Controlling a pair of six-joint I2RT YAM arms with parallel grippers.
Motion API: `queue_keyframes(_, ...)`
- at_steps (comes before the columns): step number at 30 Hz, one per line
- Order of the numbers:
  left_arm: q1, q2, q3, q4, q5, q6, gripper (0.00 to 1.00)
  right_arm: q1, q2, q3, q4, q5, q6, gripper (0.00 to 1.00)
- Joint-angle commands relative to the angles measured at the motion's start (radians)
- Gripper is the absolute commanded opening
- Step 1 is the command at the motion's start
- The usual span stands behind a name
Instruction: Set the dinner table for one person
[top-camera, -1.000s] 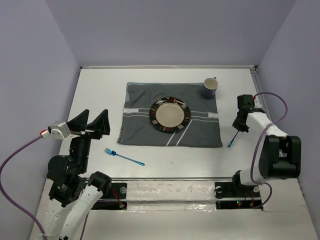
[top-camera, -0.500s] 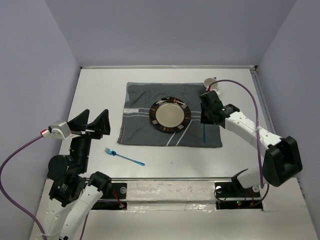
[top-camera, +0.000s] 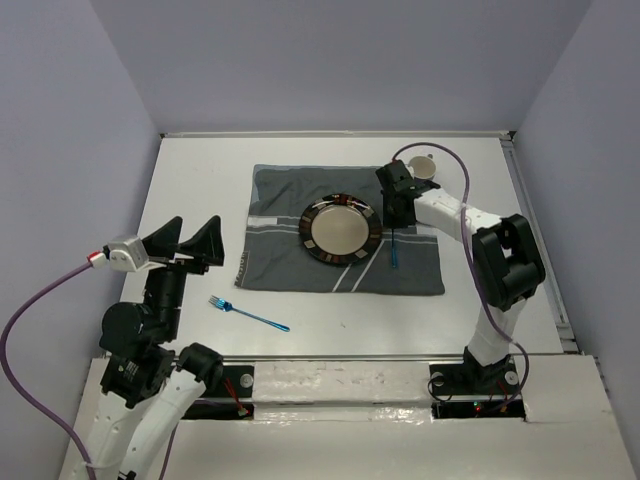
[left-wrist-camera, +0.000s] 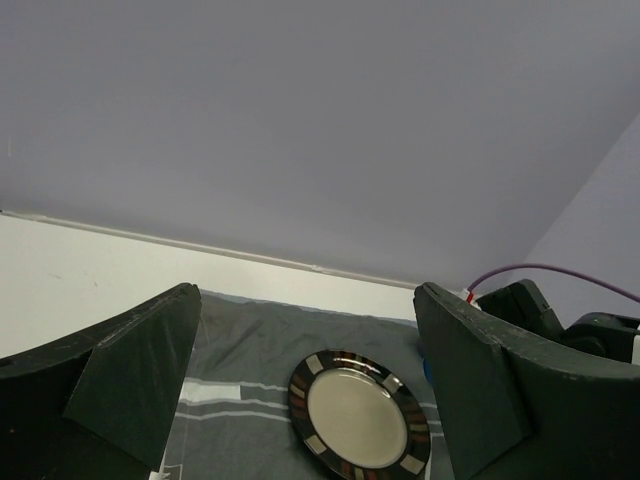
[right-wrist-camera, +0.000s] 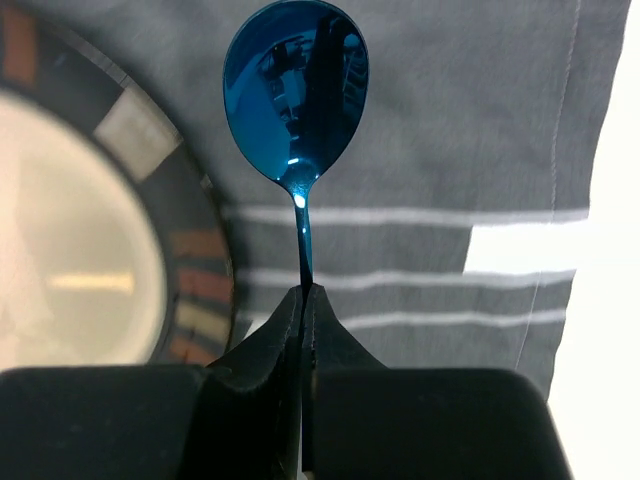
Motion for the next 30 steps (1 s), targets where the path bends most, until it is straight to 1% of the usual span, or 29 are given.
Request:
queue_keyframes(1,0.01,0.022,0.012,0.035,0.008,0.017,0.99,-0.046,0.022,0.056,0.025,-0.028,-0.008,0.0)
queue_keyframes(5,0.014,0.025,0.012,0.037,0.011,0.017,0.99,-0.069,0.062,0.054,0.025,-0.031,-0.007,0.0)
queue_keyframes(13,0.016,0.029,0.012,0.037,0.014,0.015,0.99,-0.07,0.09,0.068,0.036,-0.011,-0.01,0.0)
queue_keyframes(14,0.017,0.031,0.012,0.037,0.014,0.015,0.99,-0.07,0.091,0.069,0.034,-0.007,-0.005,0.01)
queue_keyframes(15,0.017,0.031,0.012,0.037,0.014,0.015,0.99,-0.07,0.088,0.069,0.034,-0.004,0.003,0.06)
queue_keyframes(16,0.017,0.031,0.01,0.037,0.014,0.017,0.99,-0.07,0.078,0.069,0.034,0.001,0.009,0.22)
queue_keyframes(17,0.017,0.031,0.01,0.037,0.014,0.015,0.99,-0.07,0.067,0.066,0.034,-0.004,0.012,0.33)
queue_keyframes(19,0.017,0.034,0.01,0.037,0.014,0.015,0.99,-0.07,0.038,0.053,0.036,-0.026,0.012,0.5)
queue_keyframes(22,0.019,0.037,0.012,0.035,0.013,0.017,0.99,-0.048,-0.065,-0.004,0.062,-0.065,-0.005,0.53)
queue_keyframes(25,0.017,0.037,0.016,0.026,-0.007,0.02,0.99,0.021,-0.206,-0.074,0.135,-0.14,-0.043,0.53)
queue_keyframes(26,0.017,0.039,0.021,0.018,-0.039,0.023,0.99,0.082,-0.237,-0.126,0.16,-0.198,-0.049,0.54)
queue_keyframes(27,0.017,0.042,0.023,0.008,-0.053,0.026,0.99,0.122,-0.292,-0.153,0.216,-0.22,-0.054,0.54)
queue_keyframes(28,0.019,0.042,0.026,0.005,-0.077,0.03,0.99,0.166,-0.313,-0.206,0.253,-0.255,-0.056,0.54)
queue_keyframes(29,0.019,0.042,0.027,0.002,-0.088,0.032,0.99,0.214,-0.329,-0.225,0.284,-0.255,-0.056,0.54)
queue_keyframes(30,0.019,0.045,0.027,-0.002,-0.097,0.035,0.99,0.316,-0.34,-0.237,0.33,-0.263,-0.056,0.54)
